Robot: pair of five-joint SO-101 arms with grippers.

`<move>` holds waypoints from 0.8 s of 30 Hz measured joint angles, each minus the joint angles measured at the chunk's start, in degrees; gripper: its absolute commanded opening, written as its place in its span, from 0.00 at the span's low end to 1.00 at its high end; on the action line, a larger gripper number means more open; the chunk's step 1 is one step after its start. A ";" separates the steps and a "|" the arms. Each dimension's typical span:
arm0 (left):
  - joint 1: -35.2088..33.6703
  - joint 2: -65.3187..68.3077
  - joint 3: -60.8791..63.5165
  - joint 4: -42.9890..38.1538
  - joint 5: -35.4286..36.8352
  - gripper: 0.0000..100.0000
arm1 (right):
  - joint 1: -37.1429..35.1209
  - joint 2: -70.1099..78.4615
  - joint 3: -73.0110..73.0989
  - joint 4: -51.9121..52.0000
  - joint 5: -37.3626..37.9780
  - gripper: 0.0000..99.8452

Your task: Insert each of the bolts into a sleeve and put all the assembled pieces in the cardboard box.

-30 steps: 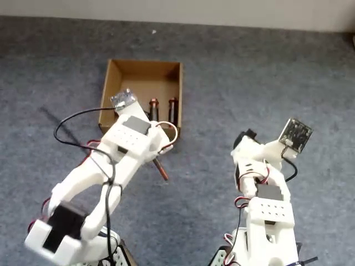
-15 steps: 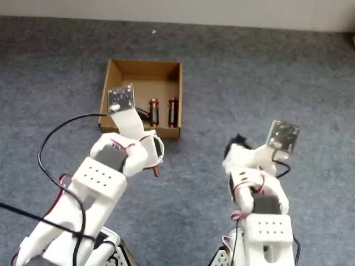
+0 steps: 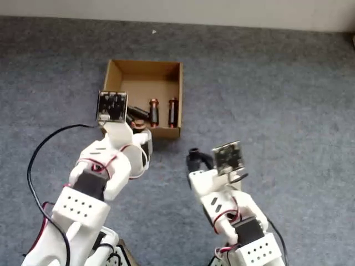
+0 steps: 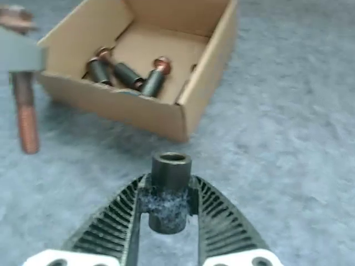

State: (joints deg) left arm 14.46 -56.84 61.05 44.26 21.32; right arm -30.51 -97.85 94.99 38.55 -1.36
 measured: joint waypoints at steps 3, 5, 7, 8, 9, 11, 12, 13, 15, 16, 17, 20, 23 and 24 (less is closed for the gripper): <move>0.26 -5.27 2.55 -0.09 -1.05 0.01 | -3.60 -0.79 0.62 0.00 0.88 0.00; 0.26 -9.76 4.40 -0.26 -1.32 0.01 | -6.42 -1.58 0.70 0.00 1.58 0.00; 0.26 -14.68 6.68 -1.49 -1.32 0.01 | -8.88 -2.90 0.88 0.00 2.20 0.00; 0.26 -17.23 8.00 -2.37 -1.32 0.01 | -10.20 -3.69 0.88 0.00 2.55 0.00; 0.18 -19.69 9.41 -3.25 -1.32 0.01 | -11.34 -4.75 0.88 0.00 3.08 0.00; 0.26 -24.79 12.22 -4.57 -1.32 0.01 | -13.63 -5.63 0.88 0.00 3.87 0.00; 0.26 -27.25 13.36 -4.92 -1.32 0.01 | -14.59 -5.71 0.88 -0.26 4.13 0.00; 0.44 -29.80 14.33 -5.10 -1.32 0.01 | -15.12 -5.80 0.88 -0.97 4.22 0.00; 0.44 -34.81 16.00 -5.27 -1.32 0.01 | -15.65 -5.80 0.88 -2.37 4.48 0.00; 0.44 -37.27 16.62 -5.27 -1.32 0.01 | -15.91 -5.80 0.88 -3.25 4.48 0.00; 0.35 -39.56 17.32 -5.27 -1.32 0.01 | -16.18 -5.80 0.88 -4.22 4.48 0.00; 0.44 -45.36 18.73 -5.27 -1.32 0.01 | -16.35 -5.80 0.88 -6.07 4.48 0.00; 0.53 -46.77 18.81 -5.27 -1.32 0.01 | -16.53 -5.80 0.88 -7.65 4.48 0.00; 0.53 -46.77 18.81 -5.27 -1.23 0.01 | -16.53 -5.80 0.88 -8.09 4.48 0.00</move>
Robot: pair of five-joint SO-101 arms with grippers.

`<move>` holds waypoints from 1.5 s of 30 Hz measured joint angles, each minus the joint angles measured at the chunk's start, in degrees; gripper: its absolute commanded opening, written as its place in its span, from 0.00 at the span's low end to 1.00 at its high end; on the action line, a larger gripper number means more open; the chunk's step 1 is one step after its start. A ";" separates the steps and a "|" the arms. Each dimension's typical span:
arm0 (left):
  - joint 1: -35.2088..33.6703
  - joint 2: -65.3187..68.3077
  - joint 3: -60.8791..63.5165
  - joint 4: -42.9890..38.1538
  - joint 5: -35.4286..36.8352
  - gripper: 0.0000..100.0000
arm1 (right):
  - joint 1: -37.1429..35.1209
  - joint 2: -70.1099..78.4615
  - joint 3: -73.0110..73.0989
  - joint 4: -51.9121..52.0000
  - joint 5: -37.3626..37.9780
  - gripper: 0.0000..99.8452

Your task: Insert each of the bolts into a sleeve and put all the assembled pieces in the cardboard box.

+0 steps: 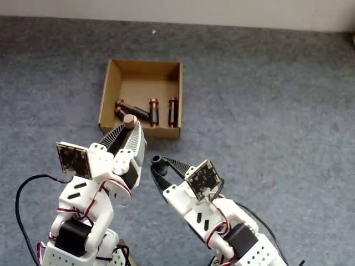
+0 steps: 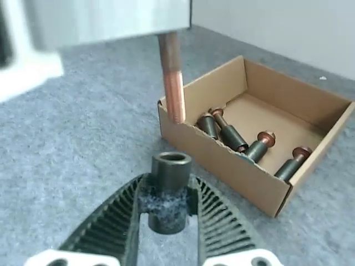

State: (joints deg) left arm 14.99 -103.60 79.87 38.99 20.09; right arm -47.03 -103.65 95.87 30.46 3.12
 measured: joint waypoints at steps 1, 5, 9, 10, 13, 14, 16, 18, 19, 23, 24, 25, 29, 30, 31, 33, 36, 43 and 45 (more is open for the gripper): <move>0.00 0.00 0.00 0.00 0.35 0.01 | 0.09 0.00 0.00 -0.35 0.00 0.00; 3.08 0.00 0.00 0.00 1.32 0.01 | 0.09 0.00 0.00 -1.05 0.00 0.00; 6.42 0.00 -0.18 0.53 1.32 0.01 | -0.09 0.00 0.00 -1.23 0.00 0.00; 6.42 0.00 -0.70 1.14 1.49 0.01 | -0.18 0.00 0.00 -1.23 0.09 0.00; 6.95 0.00 -2.90 3.43 1.67 0.01 | -0.18 -0.18 0.00 -1.23 0.09 0.00; 6.95 0.00 -3.52 4.31 1.76 0.01 | -0.18 -0.18 0.00 -1.23 0.09 0.00; 7.03 0.00 -4.48 5.45 1.93 0.01 | 0.09 -0.18 0.00 -1.23 0.09 0.00; 7.12 0.00 -4.92 5.63 1.93 0.01 | -0.09 -0.18 0.00 -1.23 0.09 0.00; 7.12 0.00 -5.10 5.63 1.93 0.01 | 0.00 -0.18 0.00 -1.23 0.09 0.00; 7.03 0.00 -5.63 5.63 2.02 0.01 | 0.00 -0.18 0.00 -1.23 0.09 0.00; 7.03 0.00 -5.71 5.63 2.02 0.01 | 0.00 -0.18 0.00 -1.23 0.09 0.00; 7.03 0.00 -5.71 5.63 2.02 0.01 | 0.00 -0.18 0.00 -1.23 0.09 0.00; 7.03 0.00 -5.71 6.68 2.02 0.01 | 0.00 -0.18 0.00 -1.23 0.09 0.00; 7.03 0.00 -5.71 7.56 2.02 0.01 | 0.00 -0.18 0.00 -1.23 0.09 0.00; 7.03 0.00 -5.71 8.26 2.02 0.01 | -0.09 -0.18 0.00 -1.23 0.09 0.00; 7.03 -0.09 -5.89 9.05 2.02 0.01 | -0.09 -0.09 0.00 -2.11 0.09 0.00; 7.03 -0.44 -6.42 9.14 1.85 0.01 | -0.09 -0.09 0.00 -2.64 0.09 0.00; 11.34 -0.44 -6.86 12.75 1.67 0.01 | -0.18 -0.09 0.00 -2.99 0.09 0.00; 13.01 -0.44 -6.86 13.71 1.67 0.01 | -0.18 -0.18 0.00 -3.08 0.18 0.00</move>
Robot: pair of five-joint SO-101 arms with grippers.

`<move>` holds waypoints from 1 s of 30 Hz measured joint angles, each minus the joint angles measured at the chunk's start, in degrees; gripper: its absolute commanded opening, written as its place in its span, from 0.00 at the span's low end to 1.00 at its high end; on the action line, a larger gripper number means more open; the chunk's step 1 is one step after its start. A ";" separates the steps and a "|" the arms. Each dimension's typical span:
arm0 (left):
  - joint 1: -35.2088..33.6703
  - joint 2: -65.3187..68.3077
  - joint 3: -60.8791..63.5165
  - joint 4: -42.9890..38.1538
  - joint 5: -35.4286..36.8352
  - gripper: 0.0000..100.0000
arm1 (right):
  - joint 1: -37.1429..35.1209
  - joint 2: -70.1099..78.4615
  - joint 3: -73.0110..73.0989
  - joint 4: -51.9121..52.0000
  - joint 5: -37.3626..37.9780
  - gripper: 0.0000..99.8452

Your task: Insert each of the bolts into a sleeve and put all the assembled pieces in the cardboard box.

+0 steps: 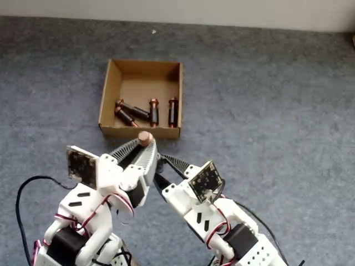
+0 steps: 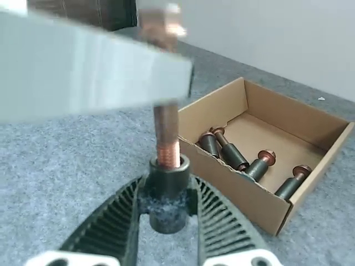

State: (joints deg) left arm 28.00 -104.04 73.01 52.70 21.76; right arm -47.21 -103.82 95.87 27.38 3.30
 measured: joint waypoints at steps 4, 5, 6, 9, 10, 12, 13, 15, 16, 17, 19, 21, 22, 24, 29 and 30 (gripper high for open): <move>0.88 0.00 0.09 0.35 -0.09 0.01 | 0.18 0.00 0.00 0.00 0.00 0.00; 0.88 0.00 0.09 0.35 -0.09 0.02 | 0.18 0.00 0.00 0.00 0.00 0.00; 0.88 0.00 0.09 0.35 -0.09 0.03 | 0.18 0.00 0.00 0.00 0.00 0.00; -0.44 0.09 0.09 0.35 0.00 0.12 | 0.18 0.00 0.00 0.00 0.00 0.00; -1.32 0.09 0.09 0.35 0.09 0.15 | 0.18 0.00 0.00 0.00 0.00 0.00; -3.78 0.09 0.97 0.35 0.26 0.16 | 0.26 0.00 0.00 0.00 0.00 0.00; -4.66 0.09 1.58 0.35 0.18 0.16 | 0.35 0.00 0.00 0.00 -0.09 0.00; -5.36 0.09 2.81 0.35 0.09 0.16 | 0.53 0.09 0.00 0.00 -0.09 0.00; -5.45 0.09 2.81 0.53 0.09 0.16 | 0.53 0.09 0.00 0.00 -0.09 0.00; -5.54 0.09 2.81 0.70 0.09 0.16 | 0.53 0.09 0.00 0.00 -0.09 0.00; -5.63 0.09 2.81 0.70 0.09 0.16 | 0.53 0.09 0.00 0.00 -0.09 0.00; -5.63 0.09 2.81 0.70 0.09 0.16 | 0.53 0.09 0.00 0.00 -0.09 0.00; -5.63 0.09 2.81 0.70 0.09 0.16 | 0.53 0.09 0.00 0.00 -0.09 0.00; -5.63 0.09 2.81 0.79 0.09 0.16 | 0.53 0.09 0.00 0.00 -0.09 0.00; -5.45 0.09 -2.99 7.74 0.09 0.16 | 3.52 0.00 0.00 0.00 0.00 0.00; -5.45 0.09 -4.40 9.05 0.09 0.16 | 4.57 0.00 0.00 0.00 0.00 0.00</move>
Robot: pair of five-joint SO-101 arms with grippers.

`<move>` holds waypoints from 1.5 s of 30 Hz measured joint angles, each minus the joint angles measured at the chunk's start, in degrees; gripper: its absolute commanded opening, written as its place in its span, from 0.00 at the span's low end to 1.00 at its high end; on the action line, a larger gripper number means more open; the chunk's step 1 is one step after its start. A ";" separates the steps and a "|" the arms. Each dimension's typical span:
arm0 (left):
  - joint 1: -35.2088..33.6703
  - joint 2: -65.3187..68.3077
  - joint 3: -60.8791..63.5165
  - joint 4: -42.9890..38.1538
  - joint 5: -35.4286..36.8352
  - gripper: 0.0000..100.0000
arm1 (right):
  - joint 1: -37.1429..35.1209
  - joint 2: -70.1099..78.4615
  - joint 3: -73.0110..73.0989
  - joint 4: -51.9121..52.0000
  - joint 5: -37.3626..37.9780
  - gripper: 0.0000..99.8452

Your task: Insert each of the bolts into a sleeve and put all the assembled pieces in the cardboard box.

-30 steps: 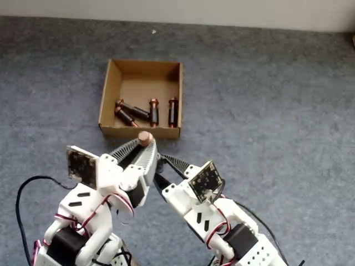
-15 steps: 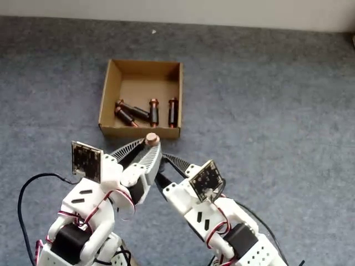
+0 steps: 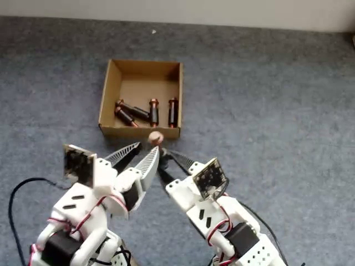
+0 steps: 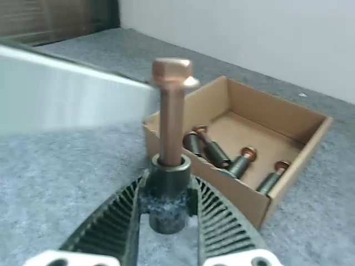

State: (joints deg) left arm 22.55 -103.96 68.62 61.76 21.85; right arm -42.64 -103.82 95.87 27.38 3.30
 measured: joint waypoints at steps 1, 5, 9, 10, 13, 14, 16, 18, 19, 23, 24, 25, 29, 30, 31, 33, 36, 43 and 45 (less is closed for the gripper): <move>0.00 0.00 -1.05 0.97 0.00 0.16 | 0.79 0.00 0.00 0.09 0.00 0.00; 0.00 0.00 -2.20 1.67 0.00 0.16 | 1.85 0.09 0.00 0.00 0.00 0.00; -0.18 -0.09 -2.37 1.85 0.00 0.16 | 2.02 0.09 0.00 0.00 0.00 0.00; -0.70 -0.09 -2.46 1.85 0.00 0.16 | 2.37 0.09 0.00 0.00 0.00 0.00; -4.57 -0.09 -2.55 2.11 0.00 0.16 | 3.96 0.09 0.00 -0.18 0.00 0.00; -6.33 -0.09 -2.55 2.64 0.00 0.16 | 4.22 0.09 0.00 -0.18 0.00 0.00; -10.02 -0.09 -2.29 3.69 0.00 0.16 | 4.40 0.09 -0.26 -0.18 0.00 0.00; -13.71 -0.09 -0.70 4.92 0.00 0.15 | 4.40 0.09 -0.88 -0.18 0.00 0.00; -15.38 -0.09 0.26 5.36 0.09 0.12 | 4.40 0.09 -1.14 -0.18 0.00 0.00; -20.92 -0.09 5.01 5.80 -4.22 0.00 | 4.66 2.90 -5.45 -1.32 0.00 0.00; -22.15 -0.09 6.15 5.80 -5.89 0.02 | 4.66 4.92 -7.03 -2.73 0.00 0.00; -23.03 -0.09 7.21 5.80 -7.30 0.02 | 4.57 7.74 -8.79 -4.22 0.00 0.00; -24.53 -0.09 12.13 5.80 -11.25 0.01 | 4.57 23.82 -16.79 -11.34 0.00 0.00; -24.53 -0.09 13.45 5.80 -11.60 0.01 | 4.57 28.75 -19.08 -13.19 0.00 0.00; -24.62 -0.09 14.51 5.80 -11.69 0.01 | 4.57 33.85 -21.45 -15.12 0.00 0.00; -24.88 -0.09 16.53 5.80 -11.87 0.01 | 4.57 44.66 -26.11 -19.34 0.00 0.00; -24.97 -0.09 20.04 5.80 -11.87 0.01 | 4.66 60.75 -32.26 -27.16 0.00 0.00; -25.14 -0.09 27.08 -0.09 -11.96 0.01 | 8.70 91.96 -45.89 -41.14 0.00 0.03; -26.20 -0.09 27.25 -1.23 -11.96 0.01 | 9.76 99.25 -49.76 -41.76 0.00 0.09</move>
State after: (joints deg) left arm -3.65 -104.04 95.87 60.53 9.89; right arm -32.88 -4.57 46.11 -14.37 3.30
